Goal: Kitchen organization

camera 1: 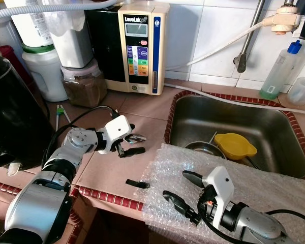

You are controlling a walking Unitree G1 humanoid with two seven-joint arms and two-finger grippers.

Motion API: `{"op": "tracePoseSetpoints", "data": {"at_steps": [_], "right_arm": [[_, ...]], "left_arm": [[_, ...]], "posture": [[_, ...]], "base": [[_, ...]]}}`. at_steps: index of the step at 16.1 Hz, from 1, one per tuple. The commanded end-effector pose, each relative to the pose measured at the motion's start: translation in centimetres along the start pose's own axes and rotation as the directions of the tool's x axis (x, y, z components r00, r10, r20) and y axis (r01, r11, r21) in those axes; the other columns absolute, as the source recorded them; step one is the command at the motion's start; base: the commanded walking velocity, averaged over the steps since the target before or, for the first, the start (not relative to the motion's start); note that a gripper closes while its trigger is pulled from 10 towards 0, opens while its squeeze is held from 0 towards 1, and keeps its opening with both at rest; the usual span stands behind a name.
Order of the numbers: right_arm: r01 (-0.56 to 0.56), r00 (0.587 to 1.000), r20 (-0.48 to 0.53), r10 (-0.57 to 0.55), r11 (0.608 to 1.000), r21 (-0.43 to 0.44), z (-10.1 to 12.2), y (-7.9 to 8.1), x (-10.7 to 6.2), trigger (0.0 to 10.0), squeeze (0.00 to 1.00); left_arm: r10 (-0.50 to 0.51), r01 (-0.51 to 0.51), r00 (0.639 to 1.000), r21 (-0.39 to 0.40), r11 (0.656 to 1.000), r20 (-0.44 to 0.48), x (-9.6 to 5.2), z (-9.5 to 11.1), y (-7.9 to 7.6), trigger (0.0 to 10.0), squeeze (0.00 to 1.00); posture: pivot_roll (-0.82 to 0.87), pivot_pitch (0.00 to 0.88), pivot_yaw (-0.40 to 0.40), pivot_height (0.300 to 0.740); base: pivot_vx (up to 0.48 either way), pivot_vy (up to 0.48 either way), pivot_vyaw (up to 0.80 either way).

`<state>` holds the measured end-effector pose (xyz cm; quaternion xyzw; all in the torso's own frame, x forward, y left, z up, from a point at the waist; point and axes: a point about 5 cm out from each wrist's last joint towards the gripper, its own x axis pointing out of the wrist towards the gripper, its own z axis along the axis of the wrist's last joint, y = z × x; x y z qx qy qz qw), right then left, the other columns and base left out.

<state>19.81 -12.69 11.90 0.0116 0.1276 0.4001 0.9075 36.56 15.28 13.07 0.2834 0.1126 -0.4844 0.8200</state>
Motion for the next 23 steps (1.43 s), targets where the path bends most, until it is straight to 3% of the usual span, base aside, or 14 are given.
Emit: {"op": "tracePoseSetpoints", "data": {"at_steps": [1, 2, 3, 4, 10, 17, 23], "right_arm": [[-0.001, 1.000, 0.008, 0.001, 1.000, -0.013, 0.4, 0.3, -0.2, 10.0, 0.54], [0.000, 1.000, 0.009, 0.001, 1.000, -0.013, 0.4, 0.3, -0.2, 10.0, 0.54], [0.000, 1.000, 0.010, 0.000, 1.000, -0.013, 0.4, 0.3, -0.2, 10.0, 0.54], [0.001, 1.000, 0.009, -0.001, 1.000, -0.014, 0.4, 0.3, -0.2, 10.0, 0.54], [0.008, 1.000, 0.014, -0.008, 1.000, -0.012, 0.4, 0.3, -0.1, 10.0, 0.54], [0.011, 1.000, 0.019, -0.011, 1.000, -0.019, 0.4, 0.4, 0.1, 10.0, 0.54], [0.006, 1.000, 0.017, -0.006, 1.000, -0.014, 0.3, 0.5, 0.2, 10.0, 0.54]], "left_arm": [[-0.040, 0.040, 0.997, -0.005, 0.999, -0.058, 0.2, -0.8, -0.6, 10.0, 0.00], [-0.066, 0.065, 0.994, -0.019, 0.998, -0.085, 0.2, -1.2, -0.9, 5.8, 0.00], [-0.101, 0.100, 0.988, -0.012, 0.995, -0.115, 0.1, -1.5, -1.1, 0.6, 0.00], [-0.108, 0.106, 0.987, -0.023, 0.994, -0.119, 0.1, -1.6, -1.1, 0.0, 0.00], [-0.154, 0.146, 0.976, -0.057, 0.988, -0.157, 0.2, -2.2, -1.7, 0.0, 0.00], [0.004, -0.012, 0.983, -0.045, 0.999, -0.183, 0.3, -2.1, -0.7, 0.0, 0.00], [0.026, -0.034, 0.983, -0.043, 0.998, -0.184, 0.3, -2.1, -0.6, 0.0, 0.00]], "posture": [[0.02, 0.050, 0.066, 0.740], [0.02, 0.050, 0.066, 0.740], [0.02, 0.051, 0.067, 0.740], [0.02, 0.051, 0.067, 0.740], [0.02, 0.049, 0.069, 0.740], [0.02, 0.048, 0.072, 0.740], [0.02, 0.049, 0.074, 0.740]], "base": [[0.000, 0.000, 0.00], [0.000, 0.000, 0.00], [0.000, 0.000, 0.00], [0.000, 0.000, 0.00], [0.000, 0.000, 0.00], [0.000, 0.000, 0.00], [0.000, 0.000, 0.00]]}}
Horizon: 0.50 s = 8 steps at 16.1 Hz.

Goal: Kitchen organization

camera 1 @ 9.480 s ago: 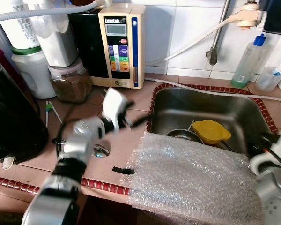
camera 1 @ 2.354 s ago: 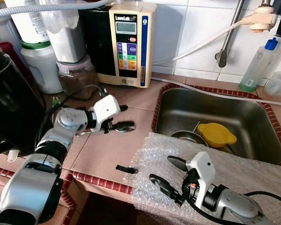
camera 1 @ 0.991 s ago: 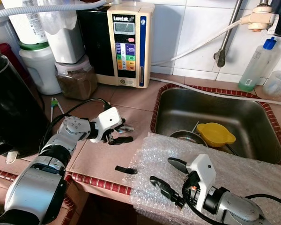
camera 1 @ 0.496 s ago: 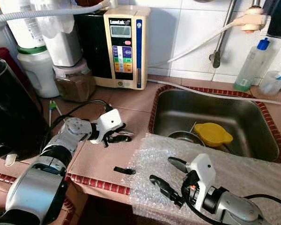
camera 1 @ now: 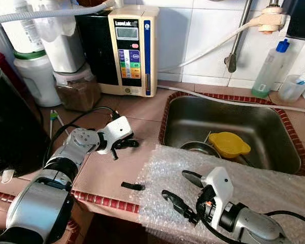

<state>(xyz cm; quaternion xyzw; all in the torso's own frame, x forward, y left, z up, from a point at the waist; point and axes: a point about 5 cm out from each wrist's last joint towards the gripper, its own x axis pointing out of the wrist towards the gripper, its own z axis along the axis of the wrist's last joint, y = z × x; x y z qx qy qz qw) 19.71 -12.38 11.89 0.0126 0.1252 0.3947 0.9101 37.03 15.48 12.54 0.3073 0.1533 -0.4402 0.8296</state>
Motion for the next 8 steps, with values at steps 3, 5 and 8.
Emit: {"op": "tracePoseSetpoints", "data": {"at_steps": [3, 5, 8], "right_arm": [[-0.005, 1.000, 0.016, 0.005, 1.000, -0.015, 0.4, 0.2, 0.0, 10.0, 0.54], [0.011, 0.999, 0.050, -0.010, 1.000, -0.020, 1.0, 0.0, 0.1, 10.0, 0.55], [0.028, 0.996, 0.083, -0.025, 0.999, -0.033, 1.8, -0.3, 0.3, 10.0, 0.55]], "left_arm": [[0.011, -0.013, 0.998, -0.025, 1.000, -0.055, 0.1, -1.2, -0.5, 0.0, 0.00], [0.079, -0.080, 0.996, -0.035, 0.996, -0.042, 0.1, -1.0, -0.1, 0.0, 0.00], [0.156, -0.156, 0.988, -0.072, 0.985, -0.008, -0.1, -0.8, 0.4, 0.0, 0.00]], "posture": [[0.02, 0.049, 0.074, 0.740], [0.02, 0.049, 0.073, 0.740], [0.03, 0.049, 0.071, 0.740]], "base": [[0.000, 0.000, 0.00], [0.000, 0.000, 0.00], [0.000, 0.000, 0.00]]}}
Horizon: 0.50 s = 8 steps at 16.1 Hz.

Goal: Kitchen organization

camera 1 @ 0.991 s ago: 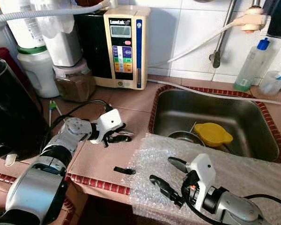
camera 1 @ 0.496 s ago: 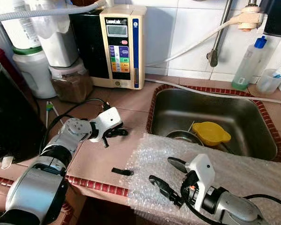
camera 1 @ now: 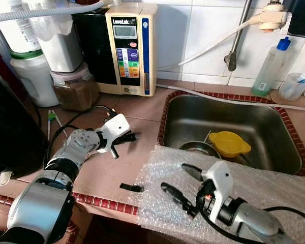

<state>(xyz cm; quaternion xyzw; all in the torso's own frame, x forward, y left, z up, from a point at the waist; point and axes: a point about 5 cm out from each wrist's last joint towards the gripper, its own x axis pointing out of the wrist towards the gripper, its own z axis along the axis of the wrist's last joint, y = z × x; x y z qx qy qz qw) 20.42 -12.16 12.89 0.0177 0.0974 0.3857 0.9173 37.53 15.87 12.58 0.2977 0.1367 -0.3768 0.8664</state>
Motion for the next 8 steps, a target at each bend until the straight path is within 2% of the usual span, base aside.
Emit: {"op": "tracePoseSetpoints", "data": {"at_steps": [1, 8], "right_arm": [[0.009, 1.000, 0.026, -0.009, 1.000, -0.026, 0.6, -0.1, -0.1, 10.0, 0.55], [0.029, 0.999, 0.033, -0.027, 0.999, -0.034, 0.7, -0.5, 0.1, 10.0, 0.55]], "left_arm": [[0.033, -0.033, 0.999, -0.034, 0.999, -0.005, -0.1, -0.5, 0.0, 0.0, 0.00], [0.217, -0.212, 0.976, -0.118, 0.970, 0.036, -0.7, 0.2, 1.9, 0.0, 0.00]], "posture": [[0.03, 0.049, 0.071, 0.740], [0.03, 0.037, 0.072, 0.740]], "base": [[0.000, 0.000, 0.00], [0.000, 0.000, 0.00]]}}
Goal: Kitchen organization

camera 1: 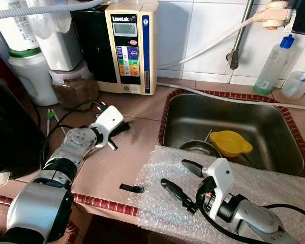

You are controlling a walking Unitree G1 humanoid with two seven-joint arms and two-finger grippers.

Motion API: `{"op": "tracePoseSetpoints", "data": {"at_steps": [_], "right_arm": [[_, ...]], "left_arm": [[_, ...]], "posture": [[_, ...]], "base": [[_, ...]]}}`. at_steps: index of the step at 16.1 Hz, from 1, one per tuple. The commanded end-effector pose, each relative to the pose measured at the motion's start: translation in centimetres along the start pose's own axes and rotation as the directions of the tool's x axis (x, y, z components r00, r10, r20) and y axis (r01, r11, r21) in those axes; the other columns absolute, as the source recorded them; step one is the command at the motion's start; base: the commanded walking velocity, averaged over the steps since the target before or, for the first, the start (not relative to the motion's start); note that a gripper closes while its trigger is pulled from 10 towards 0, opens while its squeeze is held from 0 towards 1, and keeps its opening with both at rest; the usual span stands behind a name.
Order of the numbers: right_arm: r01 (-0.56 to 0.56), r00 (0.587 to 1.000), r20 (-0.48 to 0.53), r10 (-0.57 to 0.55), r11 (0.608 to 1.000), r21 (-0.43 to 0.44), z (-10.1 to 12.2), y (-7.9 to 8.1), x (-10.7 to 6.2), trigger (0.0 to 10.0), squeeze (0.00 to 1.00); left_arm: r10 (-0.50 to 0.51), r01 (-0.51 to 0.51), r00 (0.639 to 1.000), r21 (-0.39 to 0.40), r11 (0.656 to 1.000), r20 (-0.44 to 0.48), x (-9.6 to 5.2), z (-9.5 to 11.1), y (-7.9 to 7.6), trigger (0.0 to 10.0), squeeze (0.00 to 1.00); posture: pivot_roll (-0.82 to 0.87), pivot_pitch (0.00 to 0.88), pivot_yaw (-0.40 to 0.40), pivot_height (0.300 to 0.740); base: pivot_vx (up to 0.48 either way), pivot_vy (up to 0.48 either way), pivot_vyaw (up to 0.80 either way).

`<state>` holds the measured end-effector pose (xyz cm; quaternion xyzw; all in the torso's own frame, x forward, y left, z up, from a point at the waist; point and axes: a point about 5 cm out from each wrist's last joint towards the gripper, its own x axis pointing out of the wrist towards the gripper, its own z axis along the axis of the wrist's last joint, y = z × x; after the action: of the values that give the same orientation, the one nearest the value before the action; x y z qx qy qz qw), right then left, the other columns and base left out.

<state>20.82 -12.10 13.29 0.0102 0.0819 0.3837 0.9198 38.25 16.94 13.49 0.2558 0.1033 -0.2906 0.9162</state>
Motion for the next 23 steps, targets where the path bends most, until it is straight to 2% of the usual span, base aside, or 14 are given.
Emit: {"op": "tracePoseSetpoints", "data": {"at_steps": [1, 5, 7, 8, 10, 11, 13, 14, 15, 16, 17, 18, 20, 23], "right_arm": [[0.026, 1.000, 0.012, -0.026, 1.000, -0.014, 0.3, -0.4, 0.0, 10.0, 0.55], [0.039, 0.999, 0.017, -0.039, 0.999, -0.023, 0.3, -0.7, 0.1, 10.0, 0.55], [0.061, 0.998, 0.028, -0.060, 0.998, -0.031, 0.4, -0.9, 0.2, 10.0, 0.55], [0.129, 0.990, 0.057, -0.126, 0.990, -0.048, 0.8, -1.7, 0.3, 10.0, 0.55], [0.184, 0.979, 0.093, -0.179, 0.982, -0.044, 1.3, -2.5, 0.4, 10.0, 0.55], [0.207, 0.973, 0.109, -0.202, 0.977, -0.043, 1.6, -2.8, 0.5, 10.0, 0.55], [0.254, 0.961, 0.127, -0.245, 0.965, -0.063, 1.9, -3.4, 0.6, 10.0, 0.55], [0.287, 0.952, 0.137, -0.275, 0.955, -0.074, 2.0, -3.9, 0.5, 10.0, 0.45], [0.298, 0.948, 0.143, -0.286, 0.952, -0.074, 2.1, -4.2, 0.5, 10.0, 0.40], [0.302, 0.945, 0.151, -0.289, 0.951, -0.071, 2.4, -4.4, 0.4, 10.0, 0.25], [0.299, 0.946, 0.152, -0.286, 0.952, -0.070, 2.5, -4.5, 0.4, 10.0, 0.25], [0.238, 0.962, 0.153, -0.226, 0.969, -0.061, 2.8, -3.9, 0.4, 10.0, 0.00], [0.186, 0.975, 0.136, -0.177, 0.981, -0.058, 2.7, -3.4, 0.2, 10.0, 0.00], [0.095, 0.988, 0.124, -0.093, 0.995, -0.013, 2.7, -2.6, 0.0, 10.0, 0.00]], "left_arm": [[0.051, -0.051, 0.999, -0.028, 0.998, 0.010, -0.1, 0.4, 0.7, 0.0, 0.00], [0.117, -0.112, 0.990, -0.064, 0.992, 0.074, 0.0, 1.6, 1.5, 0.0, 0.00], [0.150, -0.140, 0.976, -0.076, 0.987, 0.157, 0.0, 3.3, 2.1, 0.0, 0.00], [0.157, -0.141, 0.957, -0.083, 0.987, 0.244, 0.0, 5.2, 2.6, 0.0, 0.00], [0.146, -0.099, 0.927, -0.152, 0.983, 0.344, 0.1, 7.2, 2.9, 0.0, 0.00], [0.156, -0.060, 0.904, -0.244, 0.968, 0.397, 0.2, 8.3, 3.0, 0.0, 0.00], [0.162, 0.042, 0.868, -0.395, 0.918, 0.469, 0.5, 9.9, 3.1, 0.0, 0.00], [0.163, 0.111, 0.846, -0.467, 0.877, 0.507, 0.7, 10.6, 2.9, 0.0, 0.00], [0.161, 0.148, 0.834, -0.496, 0.856, 0.527, 0.8, 11.0, 2.8, 0.0, 0.00], [0.137, 0.265, 0.810, -0.566, 0.781, 0.570, 1.1, 11.6, 2.3, 0.0, 0.00], [0.119, 0.314, 0.798, -0.577, 0.755, 0.590, 1.2, 11.8, 1.9, 0.0, 0.00], [-0.002, 0.471, 0.770, -0.566, 0.676, 0.638, 1.8, 11.6, -0.2, 0.0, 0.00], [-0.056, 0.569, 0.734, -0.566, 0.597, 0.677, 2.0, 11.3, -1.6, 0.0, 0.00], [-0.085, 0.633, 0.703, -0.567, 0.527, 0.706, 2.3, 11.6, -3.2, 0.0, 0.00]], "posture": [[0.03, 0.035, 0.072, 0.740], [0.04, 0.029, 0.073, 0.740], [0.04, 0.028, 0.075, 0.740], [0.04, 0.027, 0.076, 0.740], [0.04, 0.026, 0.077, 0.740], [0.04, 0.026, 0.075, 0.740], [0.04, 0.025, 0.074, 0.740], [0.04, 0.023, 0.070, 0.740], [0.04, 0.022, 0.068, 0.740], [0.03, 0.022, 0.068, 0.740], [0.03, 0.022, 0.068, 0.740], [0.03, 0.023, 0.066, 0.740], [0.02, 0.024, 0.062, 0.740], [0.02, 0.024, 0.057, 0.740]], "base": [[0.000, 0.000, 0.00], [0.000, 0.000, 0.00], [0.000, 0.000, 0.00], [0.000, 0.000, 0.00], [0.000, 0.000, 0.00], [0.000, 0.000, 0.00], [0.000, 0.000, 0.00], [0.000, 0.000, 0.00], [0.000, 0.000, 0.00], [0.000, 0.000, 0.00], [0.000, 0.000, 0.00], [0.000, 0.000, 0.00], [0.000, 0.000, 0.00], [0.000, 0.000, 0.00]]}}
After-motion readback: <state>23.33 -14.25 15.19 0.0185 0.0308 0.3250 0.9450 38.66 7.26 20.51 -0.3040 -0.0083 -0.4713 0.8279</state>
